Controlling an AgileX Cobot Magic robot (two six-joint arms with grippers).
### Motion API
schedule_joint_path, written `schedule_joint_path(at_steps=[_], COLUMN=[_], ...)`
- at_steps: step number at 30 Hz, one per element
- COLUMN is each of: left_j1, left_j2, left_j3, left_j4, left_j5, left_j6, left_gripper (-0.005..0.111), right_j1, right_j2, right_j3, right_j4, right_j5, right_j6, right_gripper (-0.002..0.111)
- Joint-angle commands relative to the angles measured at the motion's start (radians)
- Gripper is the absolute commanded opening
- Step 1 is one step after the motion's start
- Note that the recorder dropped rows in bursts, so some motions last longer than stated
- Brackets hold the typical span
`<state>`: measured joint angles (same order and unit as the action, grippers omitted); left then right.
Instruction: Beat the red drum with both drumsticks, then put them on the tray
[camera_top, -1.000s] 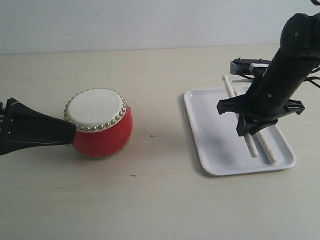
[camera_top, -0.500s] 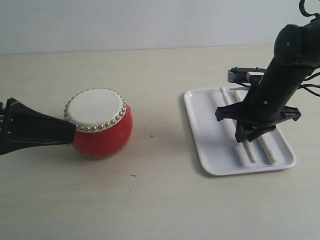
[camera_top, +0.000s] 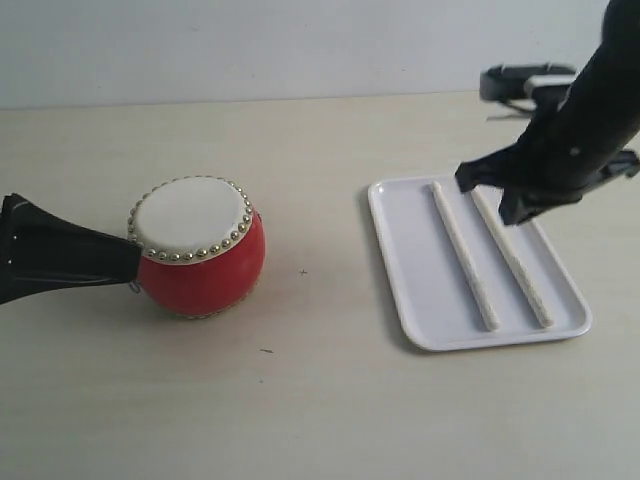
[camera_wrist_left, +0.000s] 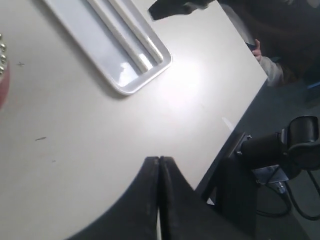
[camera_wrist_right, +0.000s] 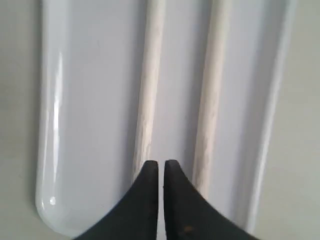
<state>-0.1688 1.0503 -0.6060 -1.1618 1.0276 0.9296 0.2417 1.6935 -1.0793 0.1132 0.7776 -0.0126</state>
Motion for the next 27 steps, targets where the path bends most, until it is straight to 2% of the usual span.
schedule_joint_path(at_steps=[1,7,10,12,17,27], left_j1=[0.01,0.01,0.01,0.01,0.01,0.01], left_j2=[-0.13,-0.449,-0.567,-0.624,-0.685,-0.695], left_j3=[0.027,0.16,0.222,0.249,0.28,0.28], left_j4=[0.106,0.134,0.138,0.134,0.163,0.163], left_j5=[-0.16,-0.486,-0.683,-0.752,-0.759,-0.746], left_j6=[-0.1,-0.124,-0.135,-0.152,-0.15,-0.15], left_gripper=[0.0,0.0,0.0,0.0,0.0,0.0], right_j1=[-0.004,-0.004,-0.004,-0.004,-0.004,-0.004], right_j2=[-0.302,-0.761,-0.89,-0.946,-1.035,-1.089], right_j3=[0.106,0.39,0.487,0.521,0.529,0.529], right_j4=[-0.058,-0.061,-0.061,-0.061,-0.061,-0.061], right_j5=[-0.1,-0.343,-0.417,-0.419,-0.407,-0.405], right_j6=[-0.004,0.0,0.0,-0.002,0.0,0.0], right_gripper=[0.0,0.0,0.0,0.0,0.0,0.0])
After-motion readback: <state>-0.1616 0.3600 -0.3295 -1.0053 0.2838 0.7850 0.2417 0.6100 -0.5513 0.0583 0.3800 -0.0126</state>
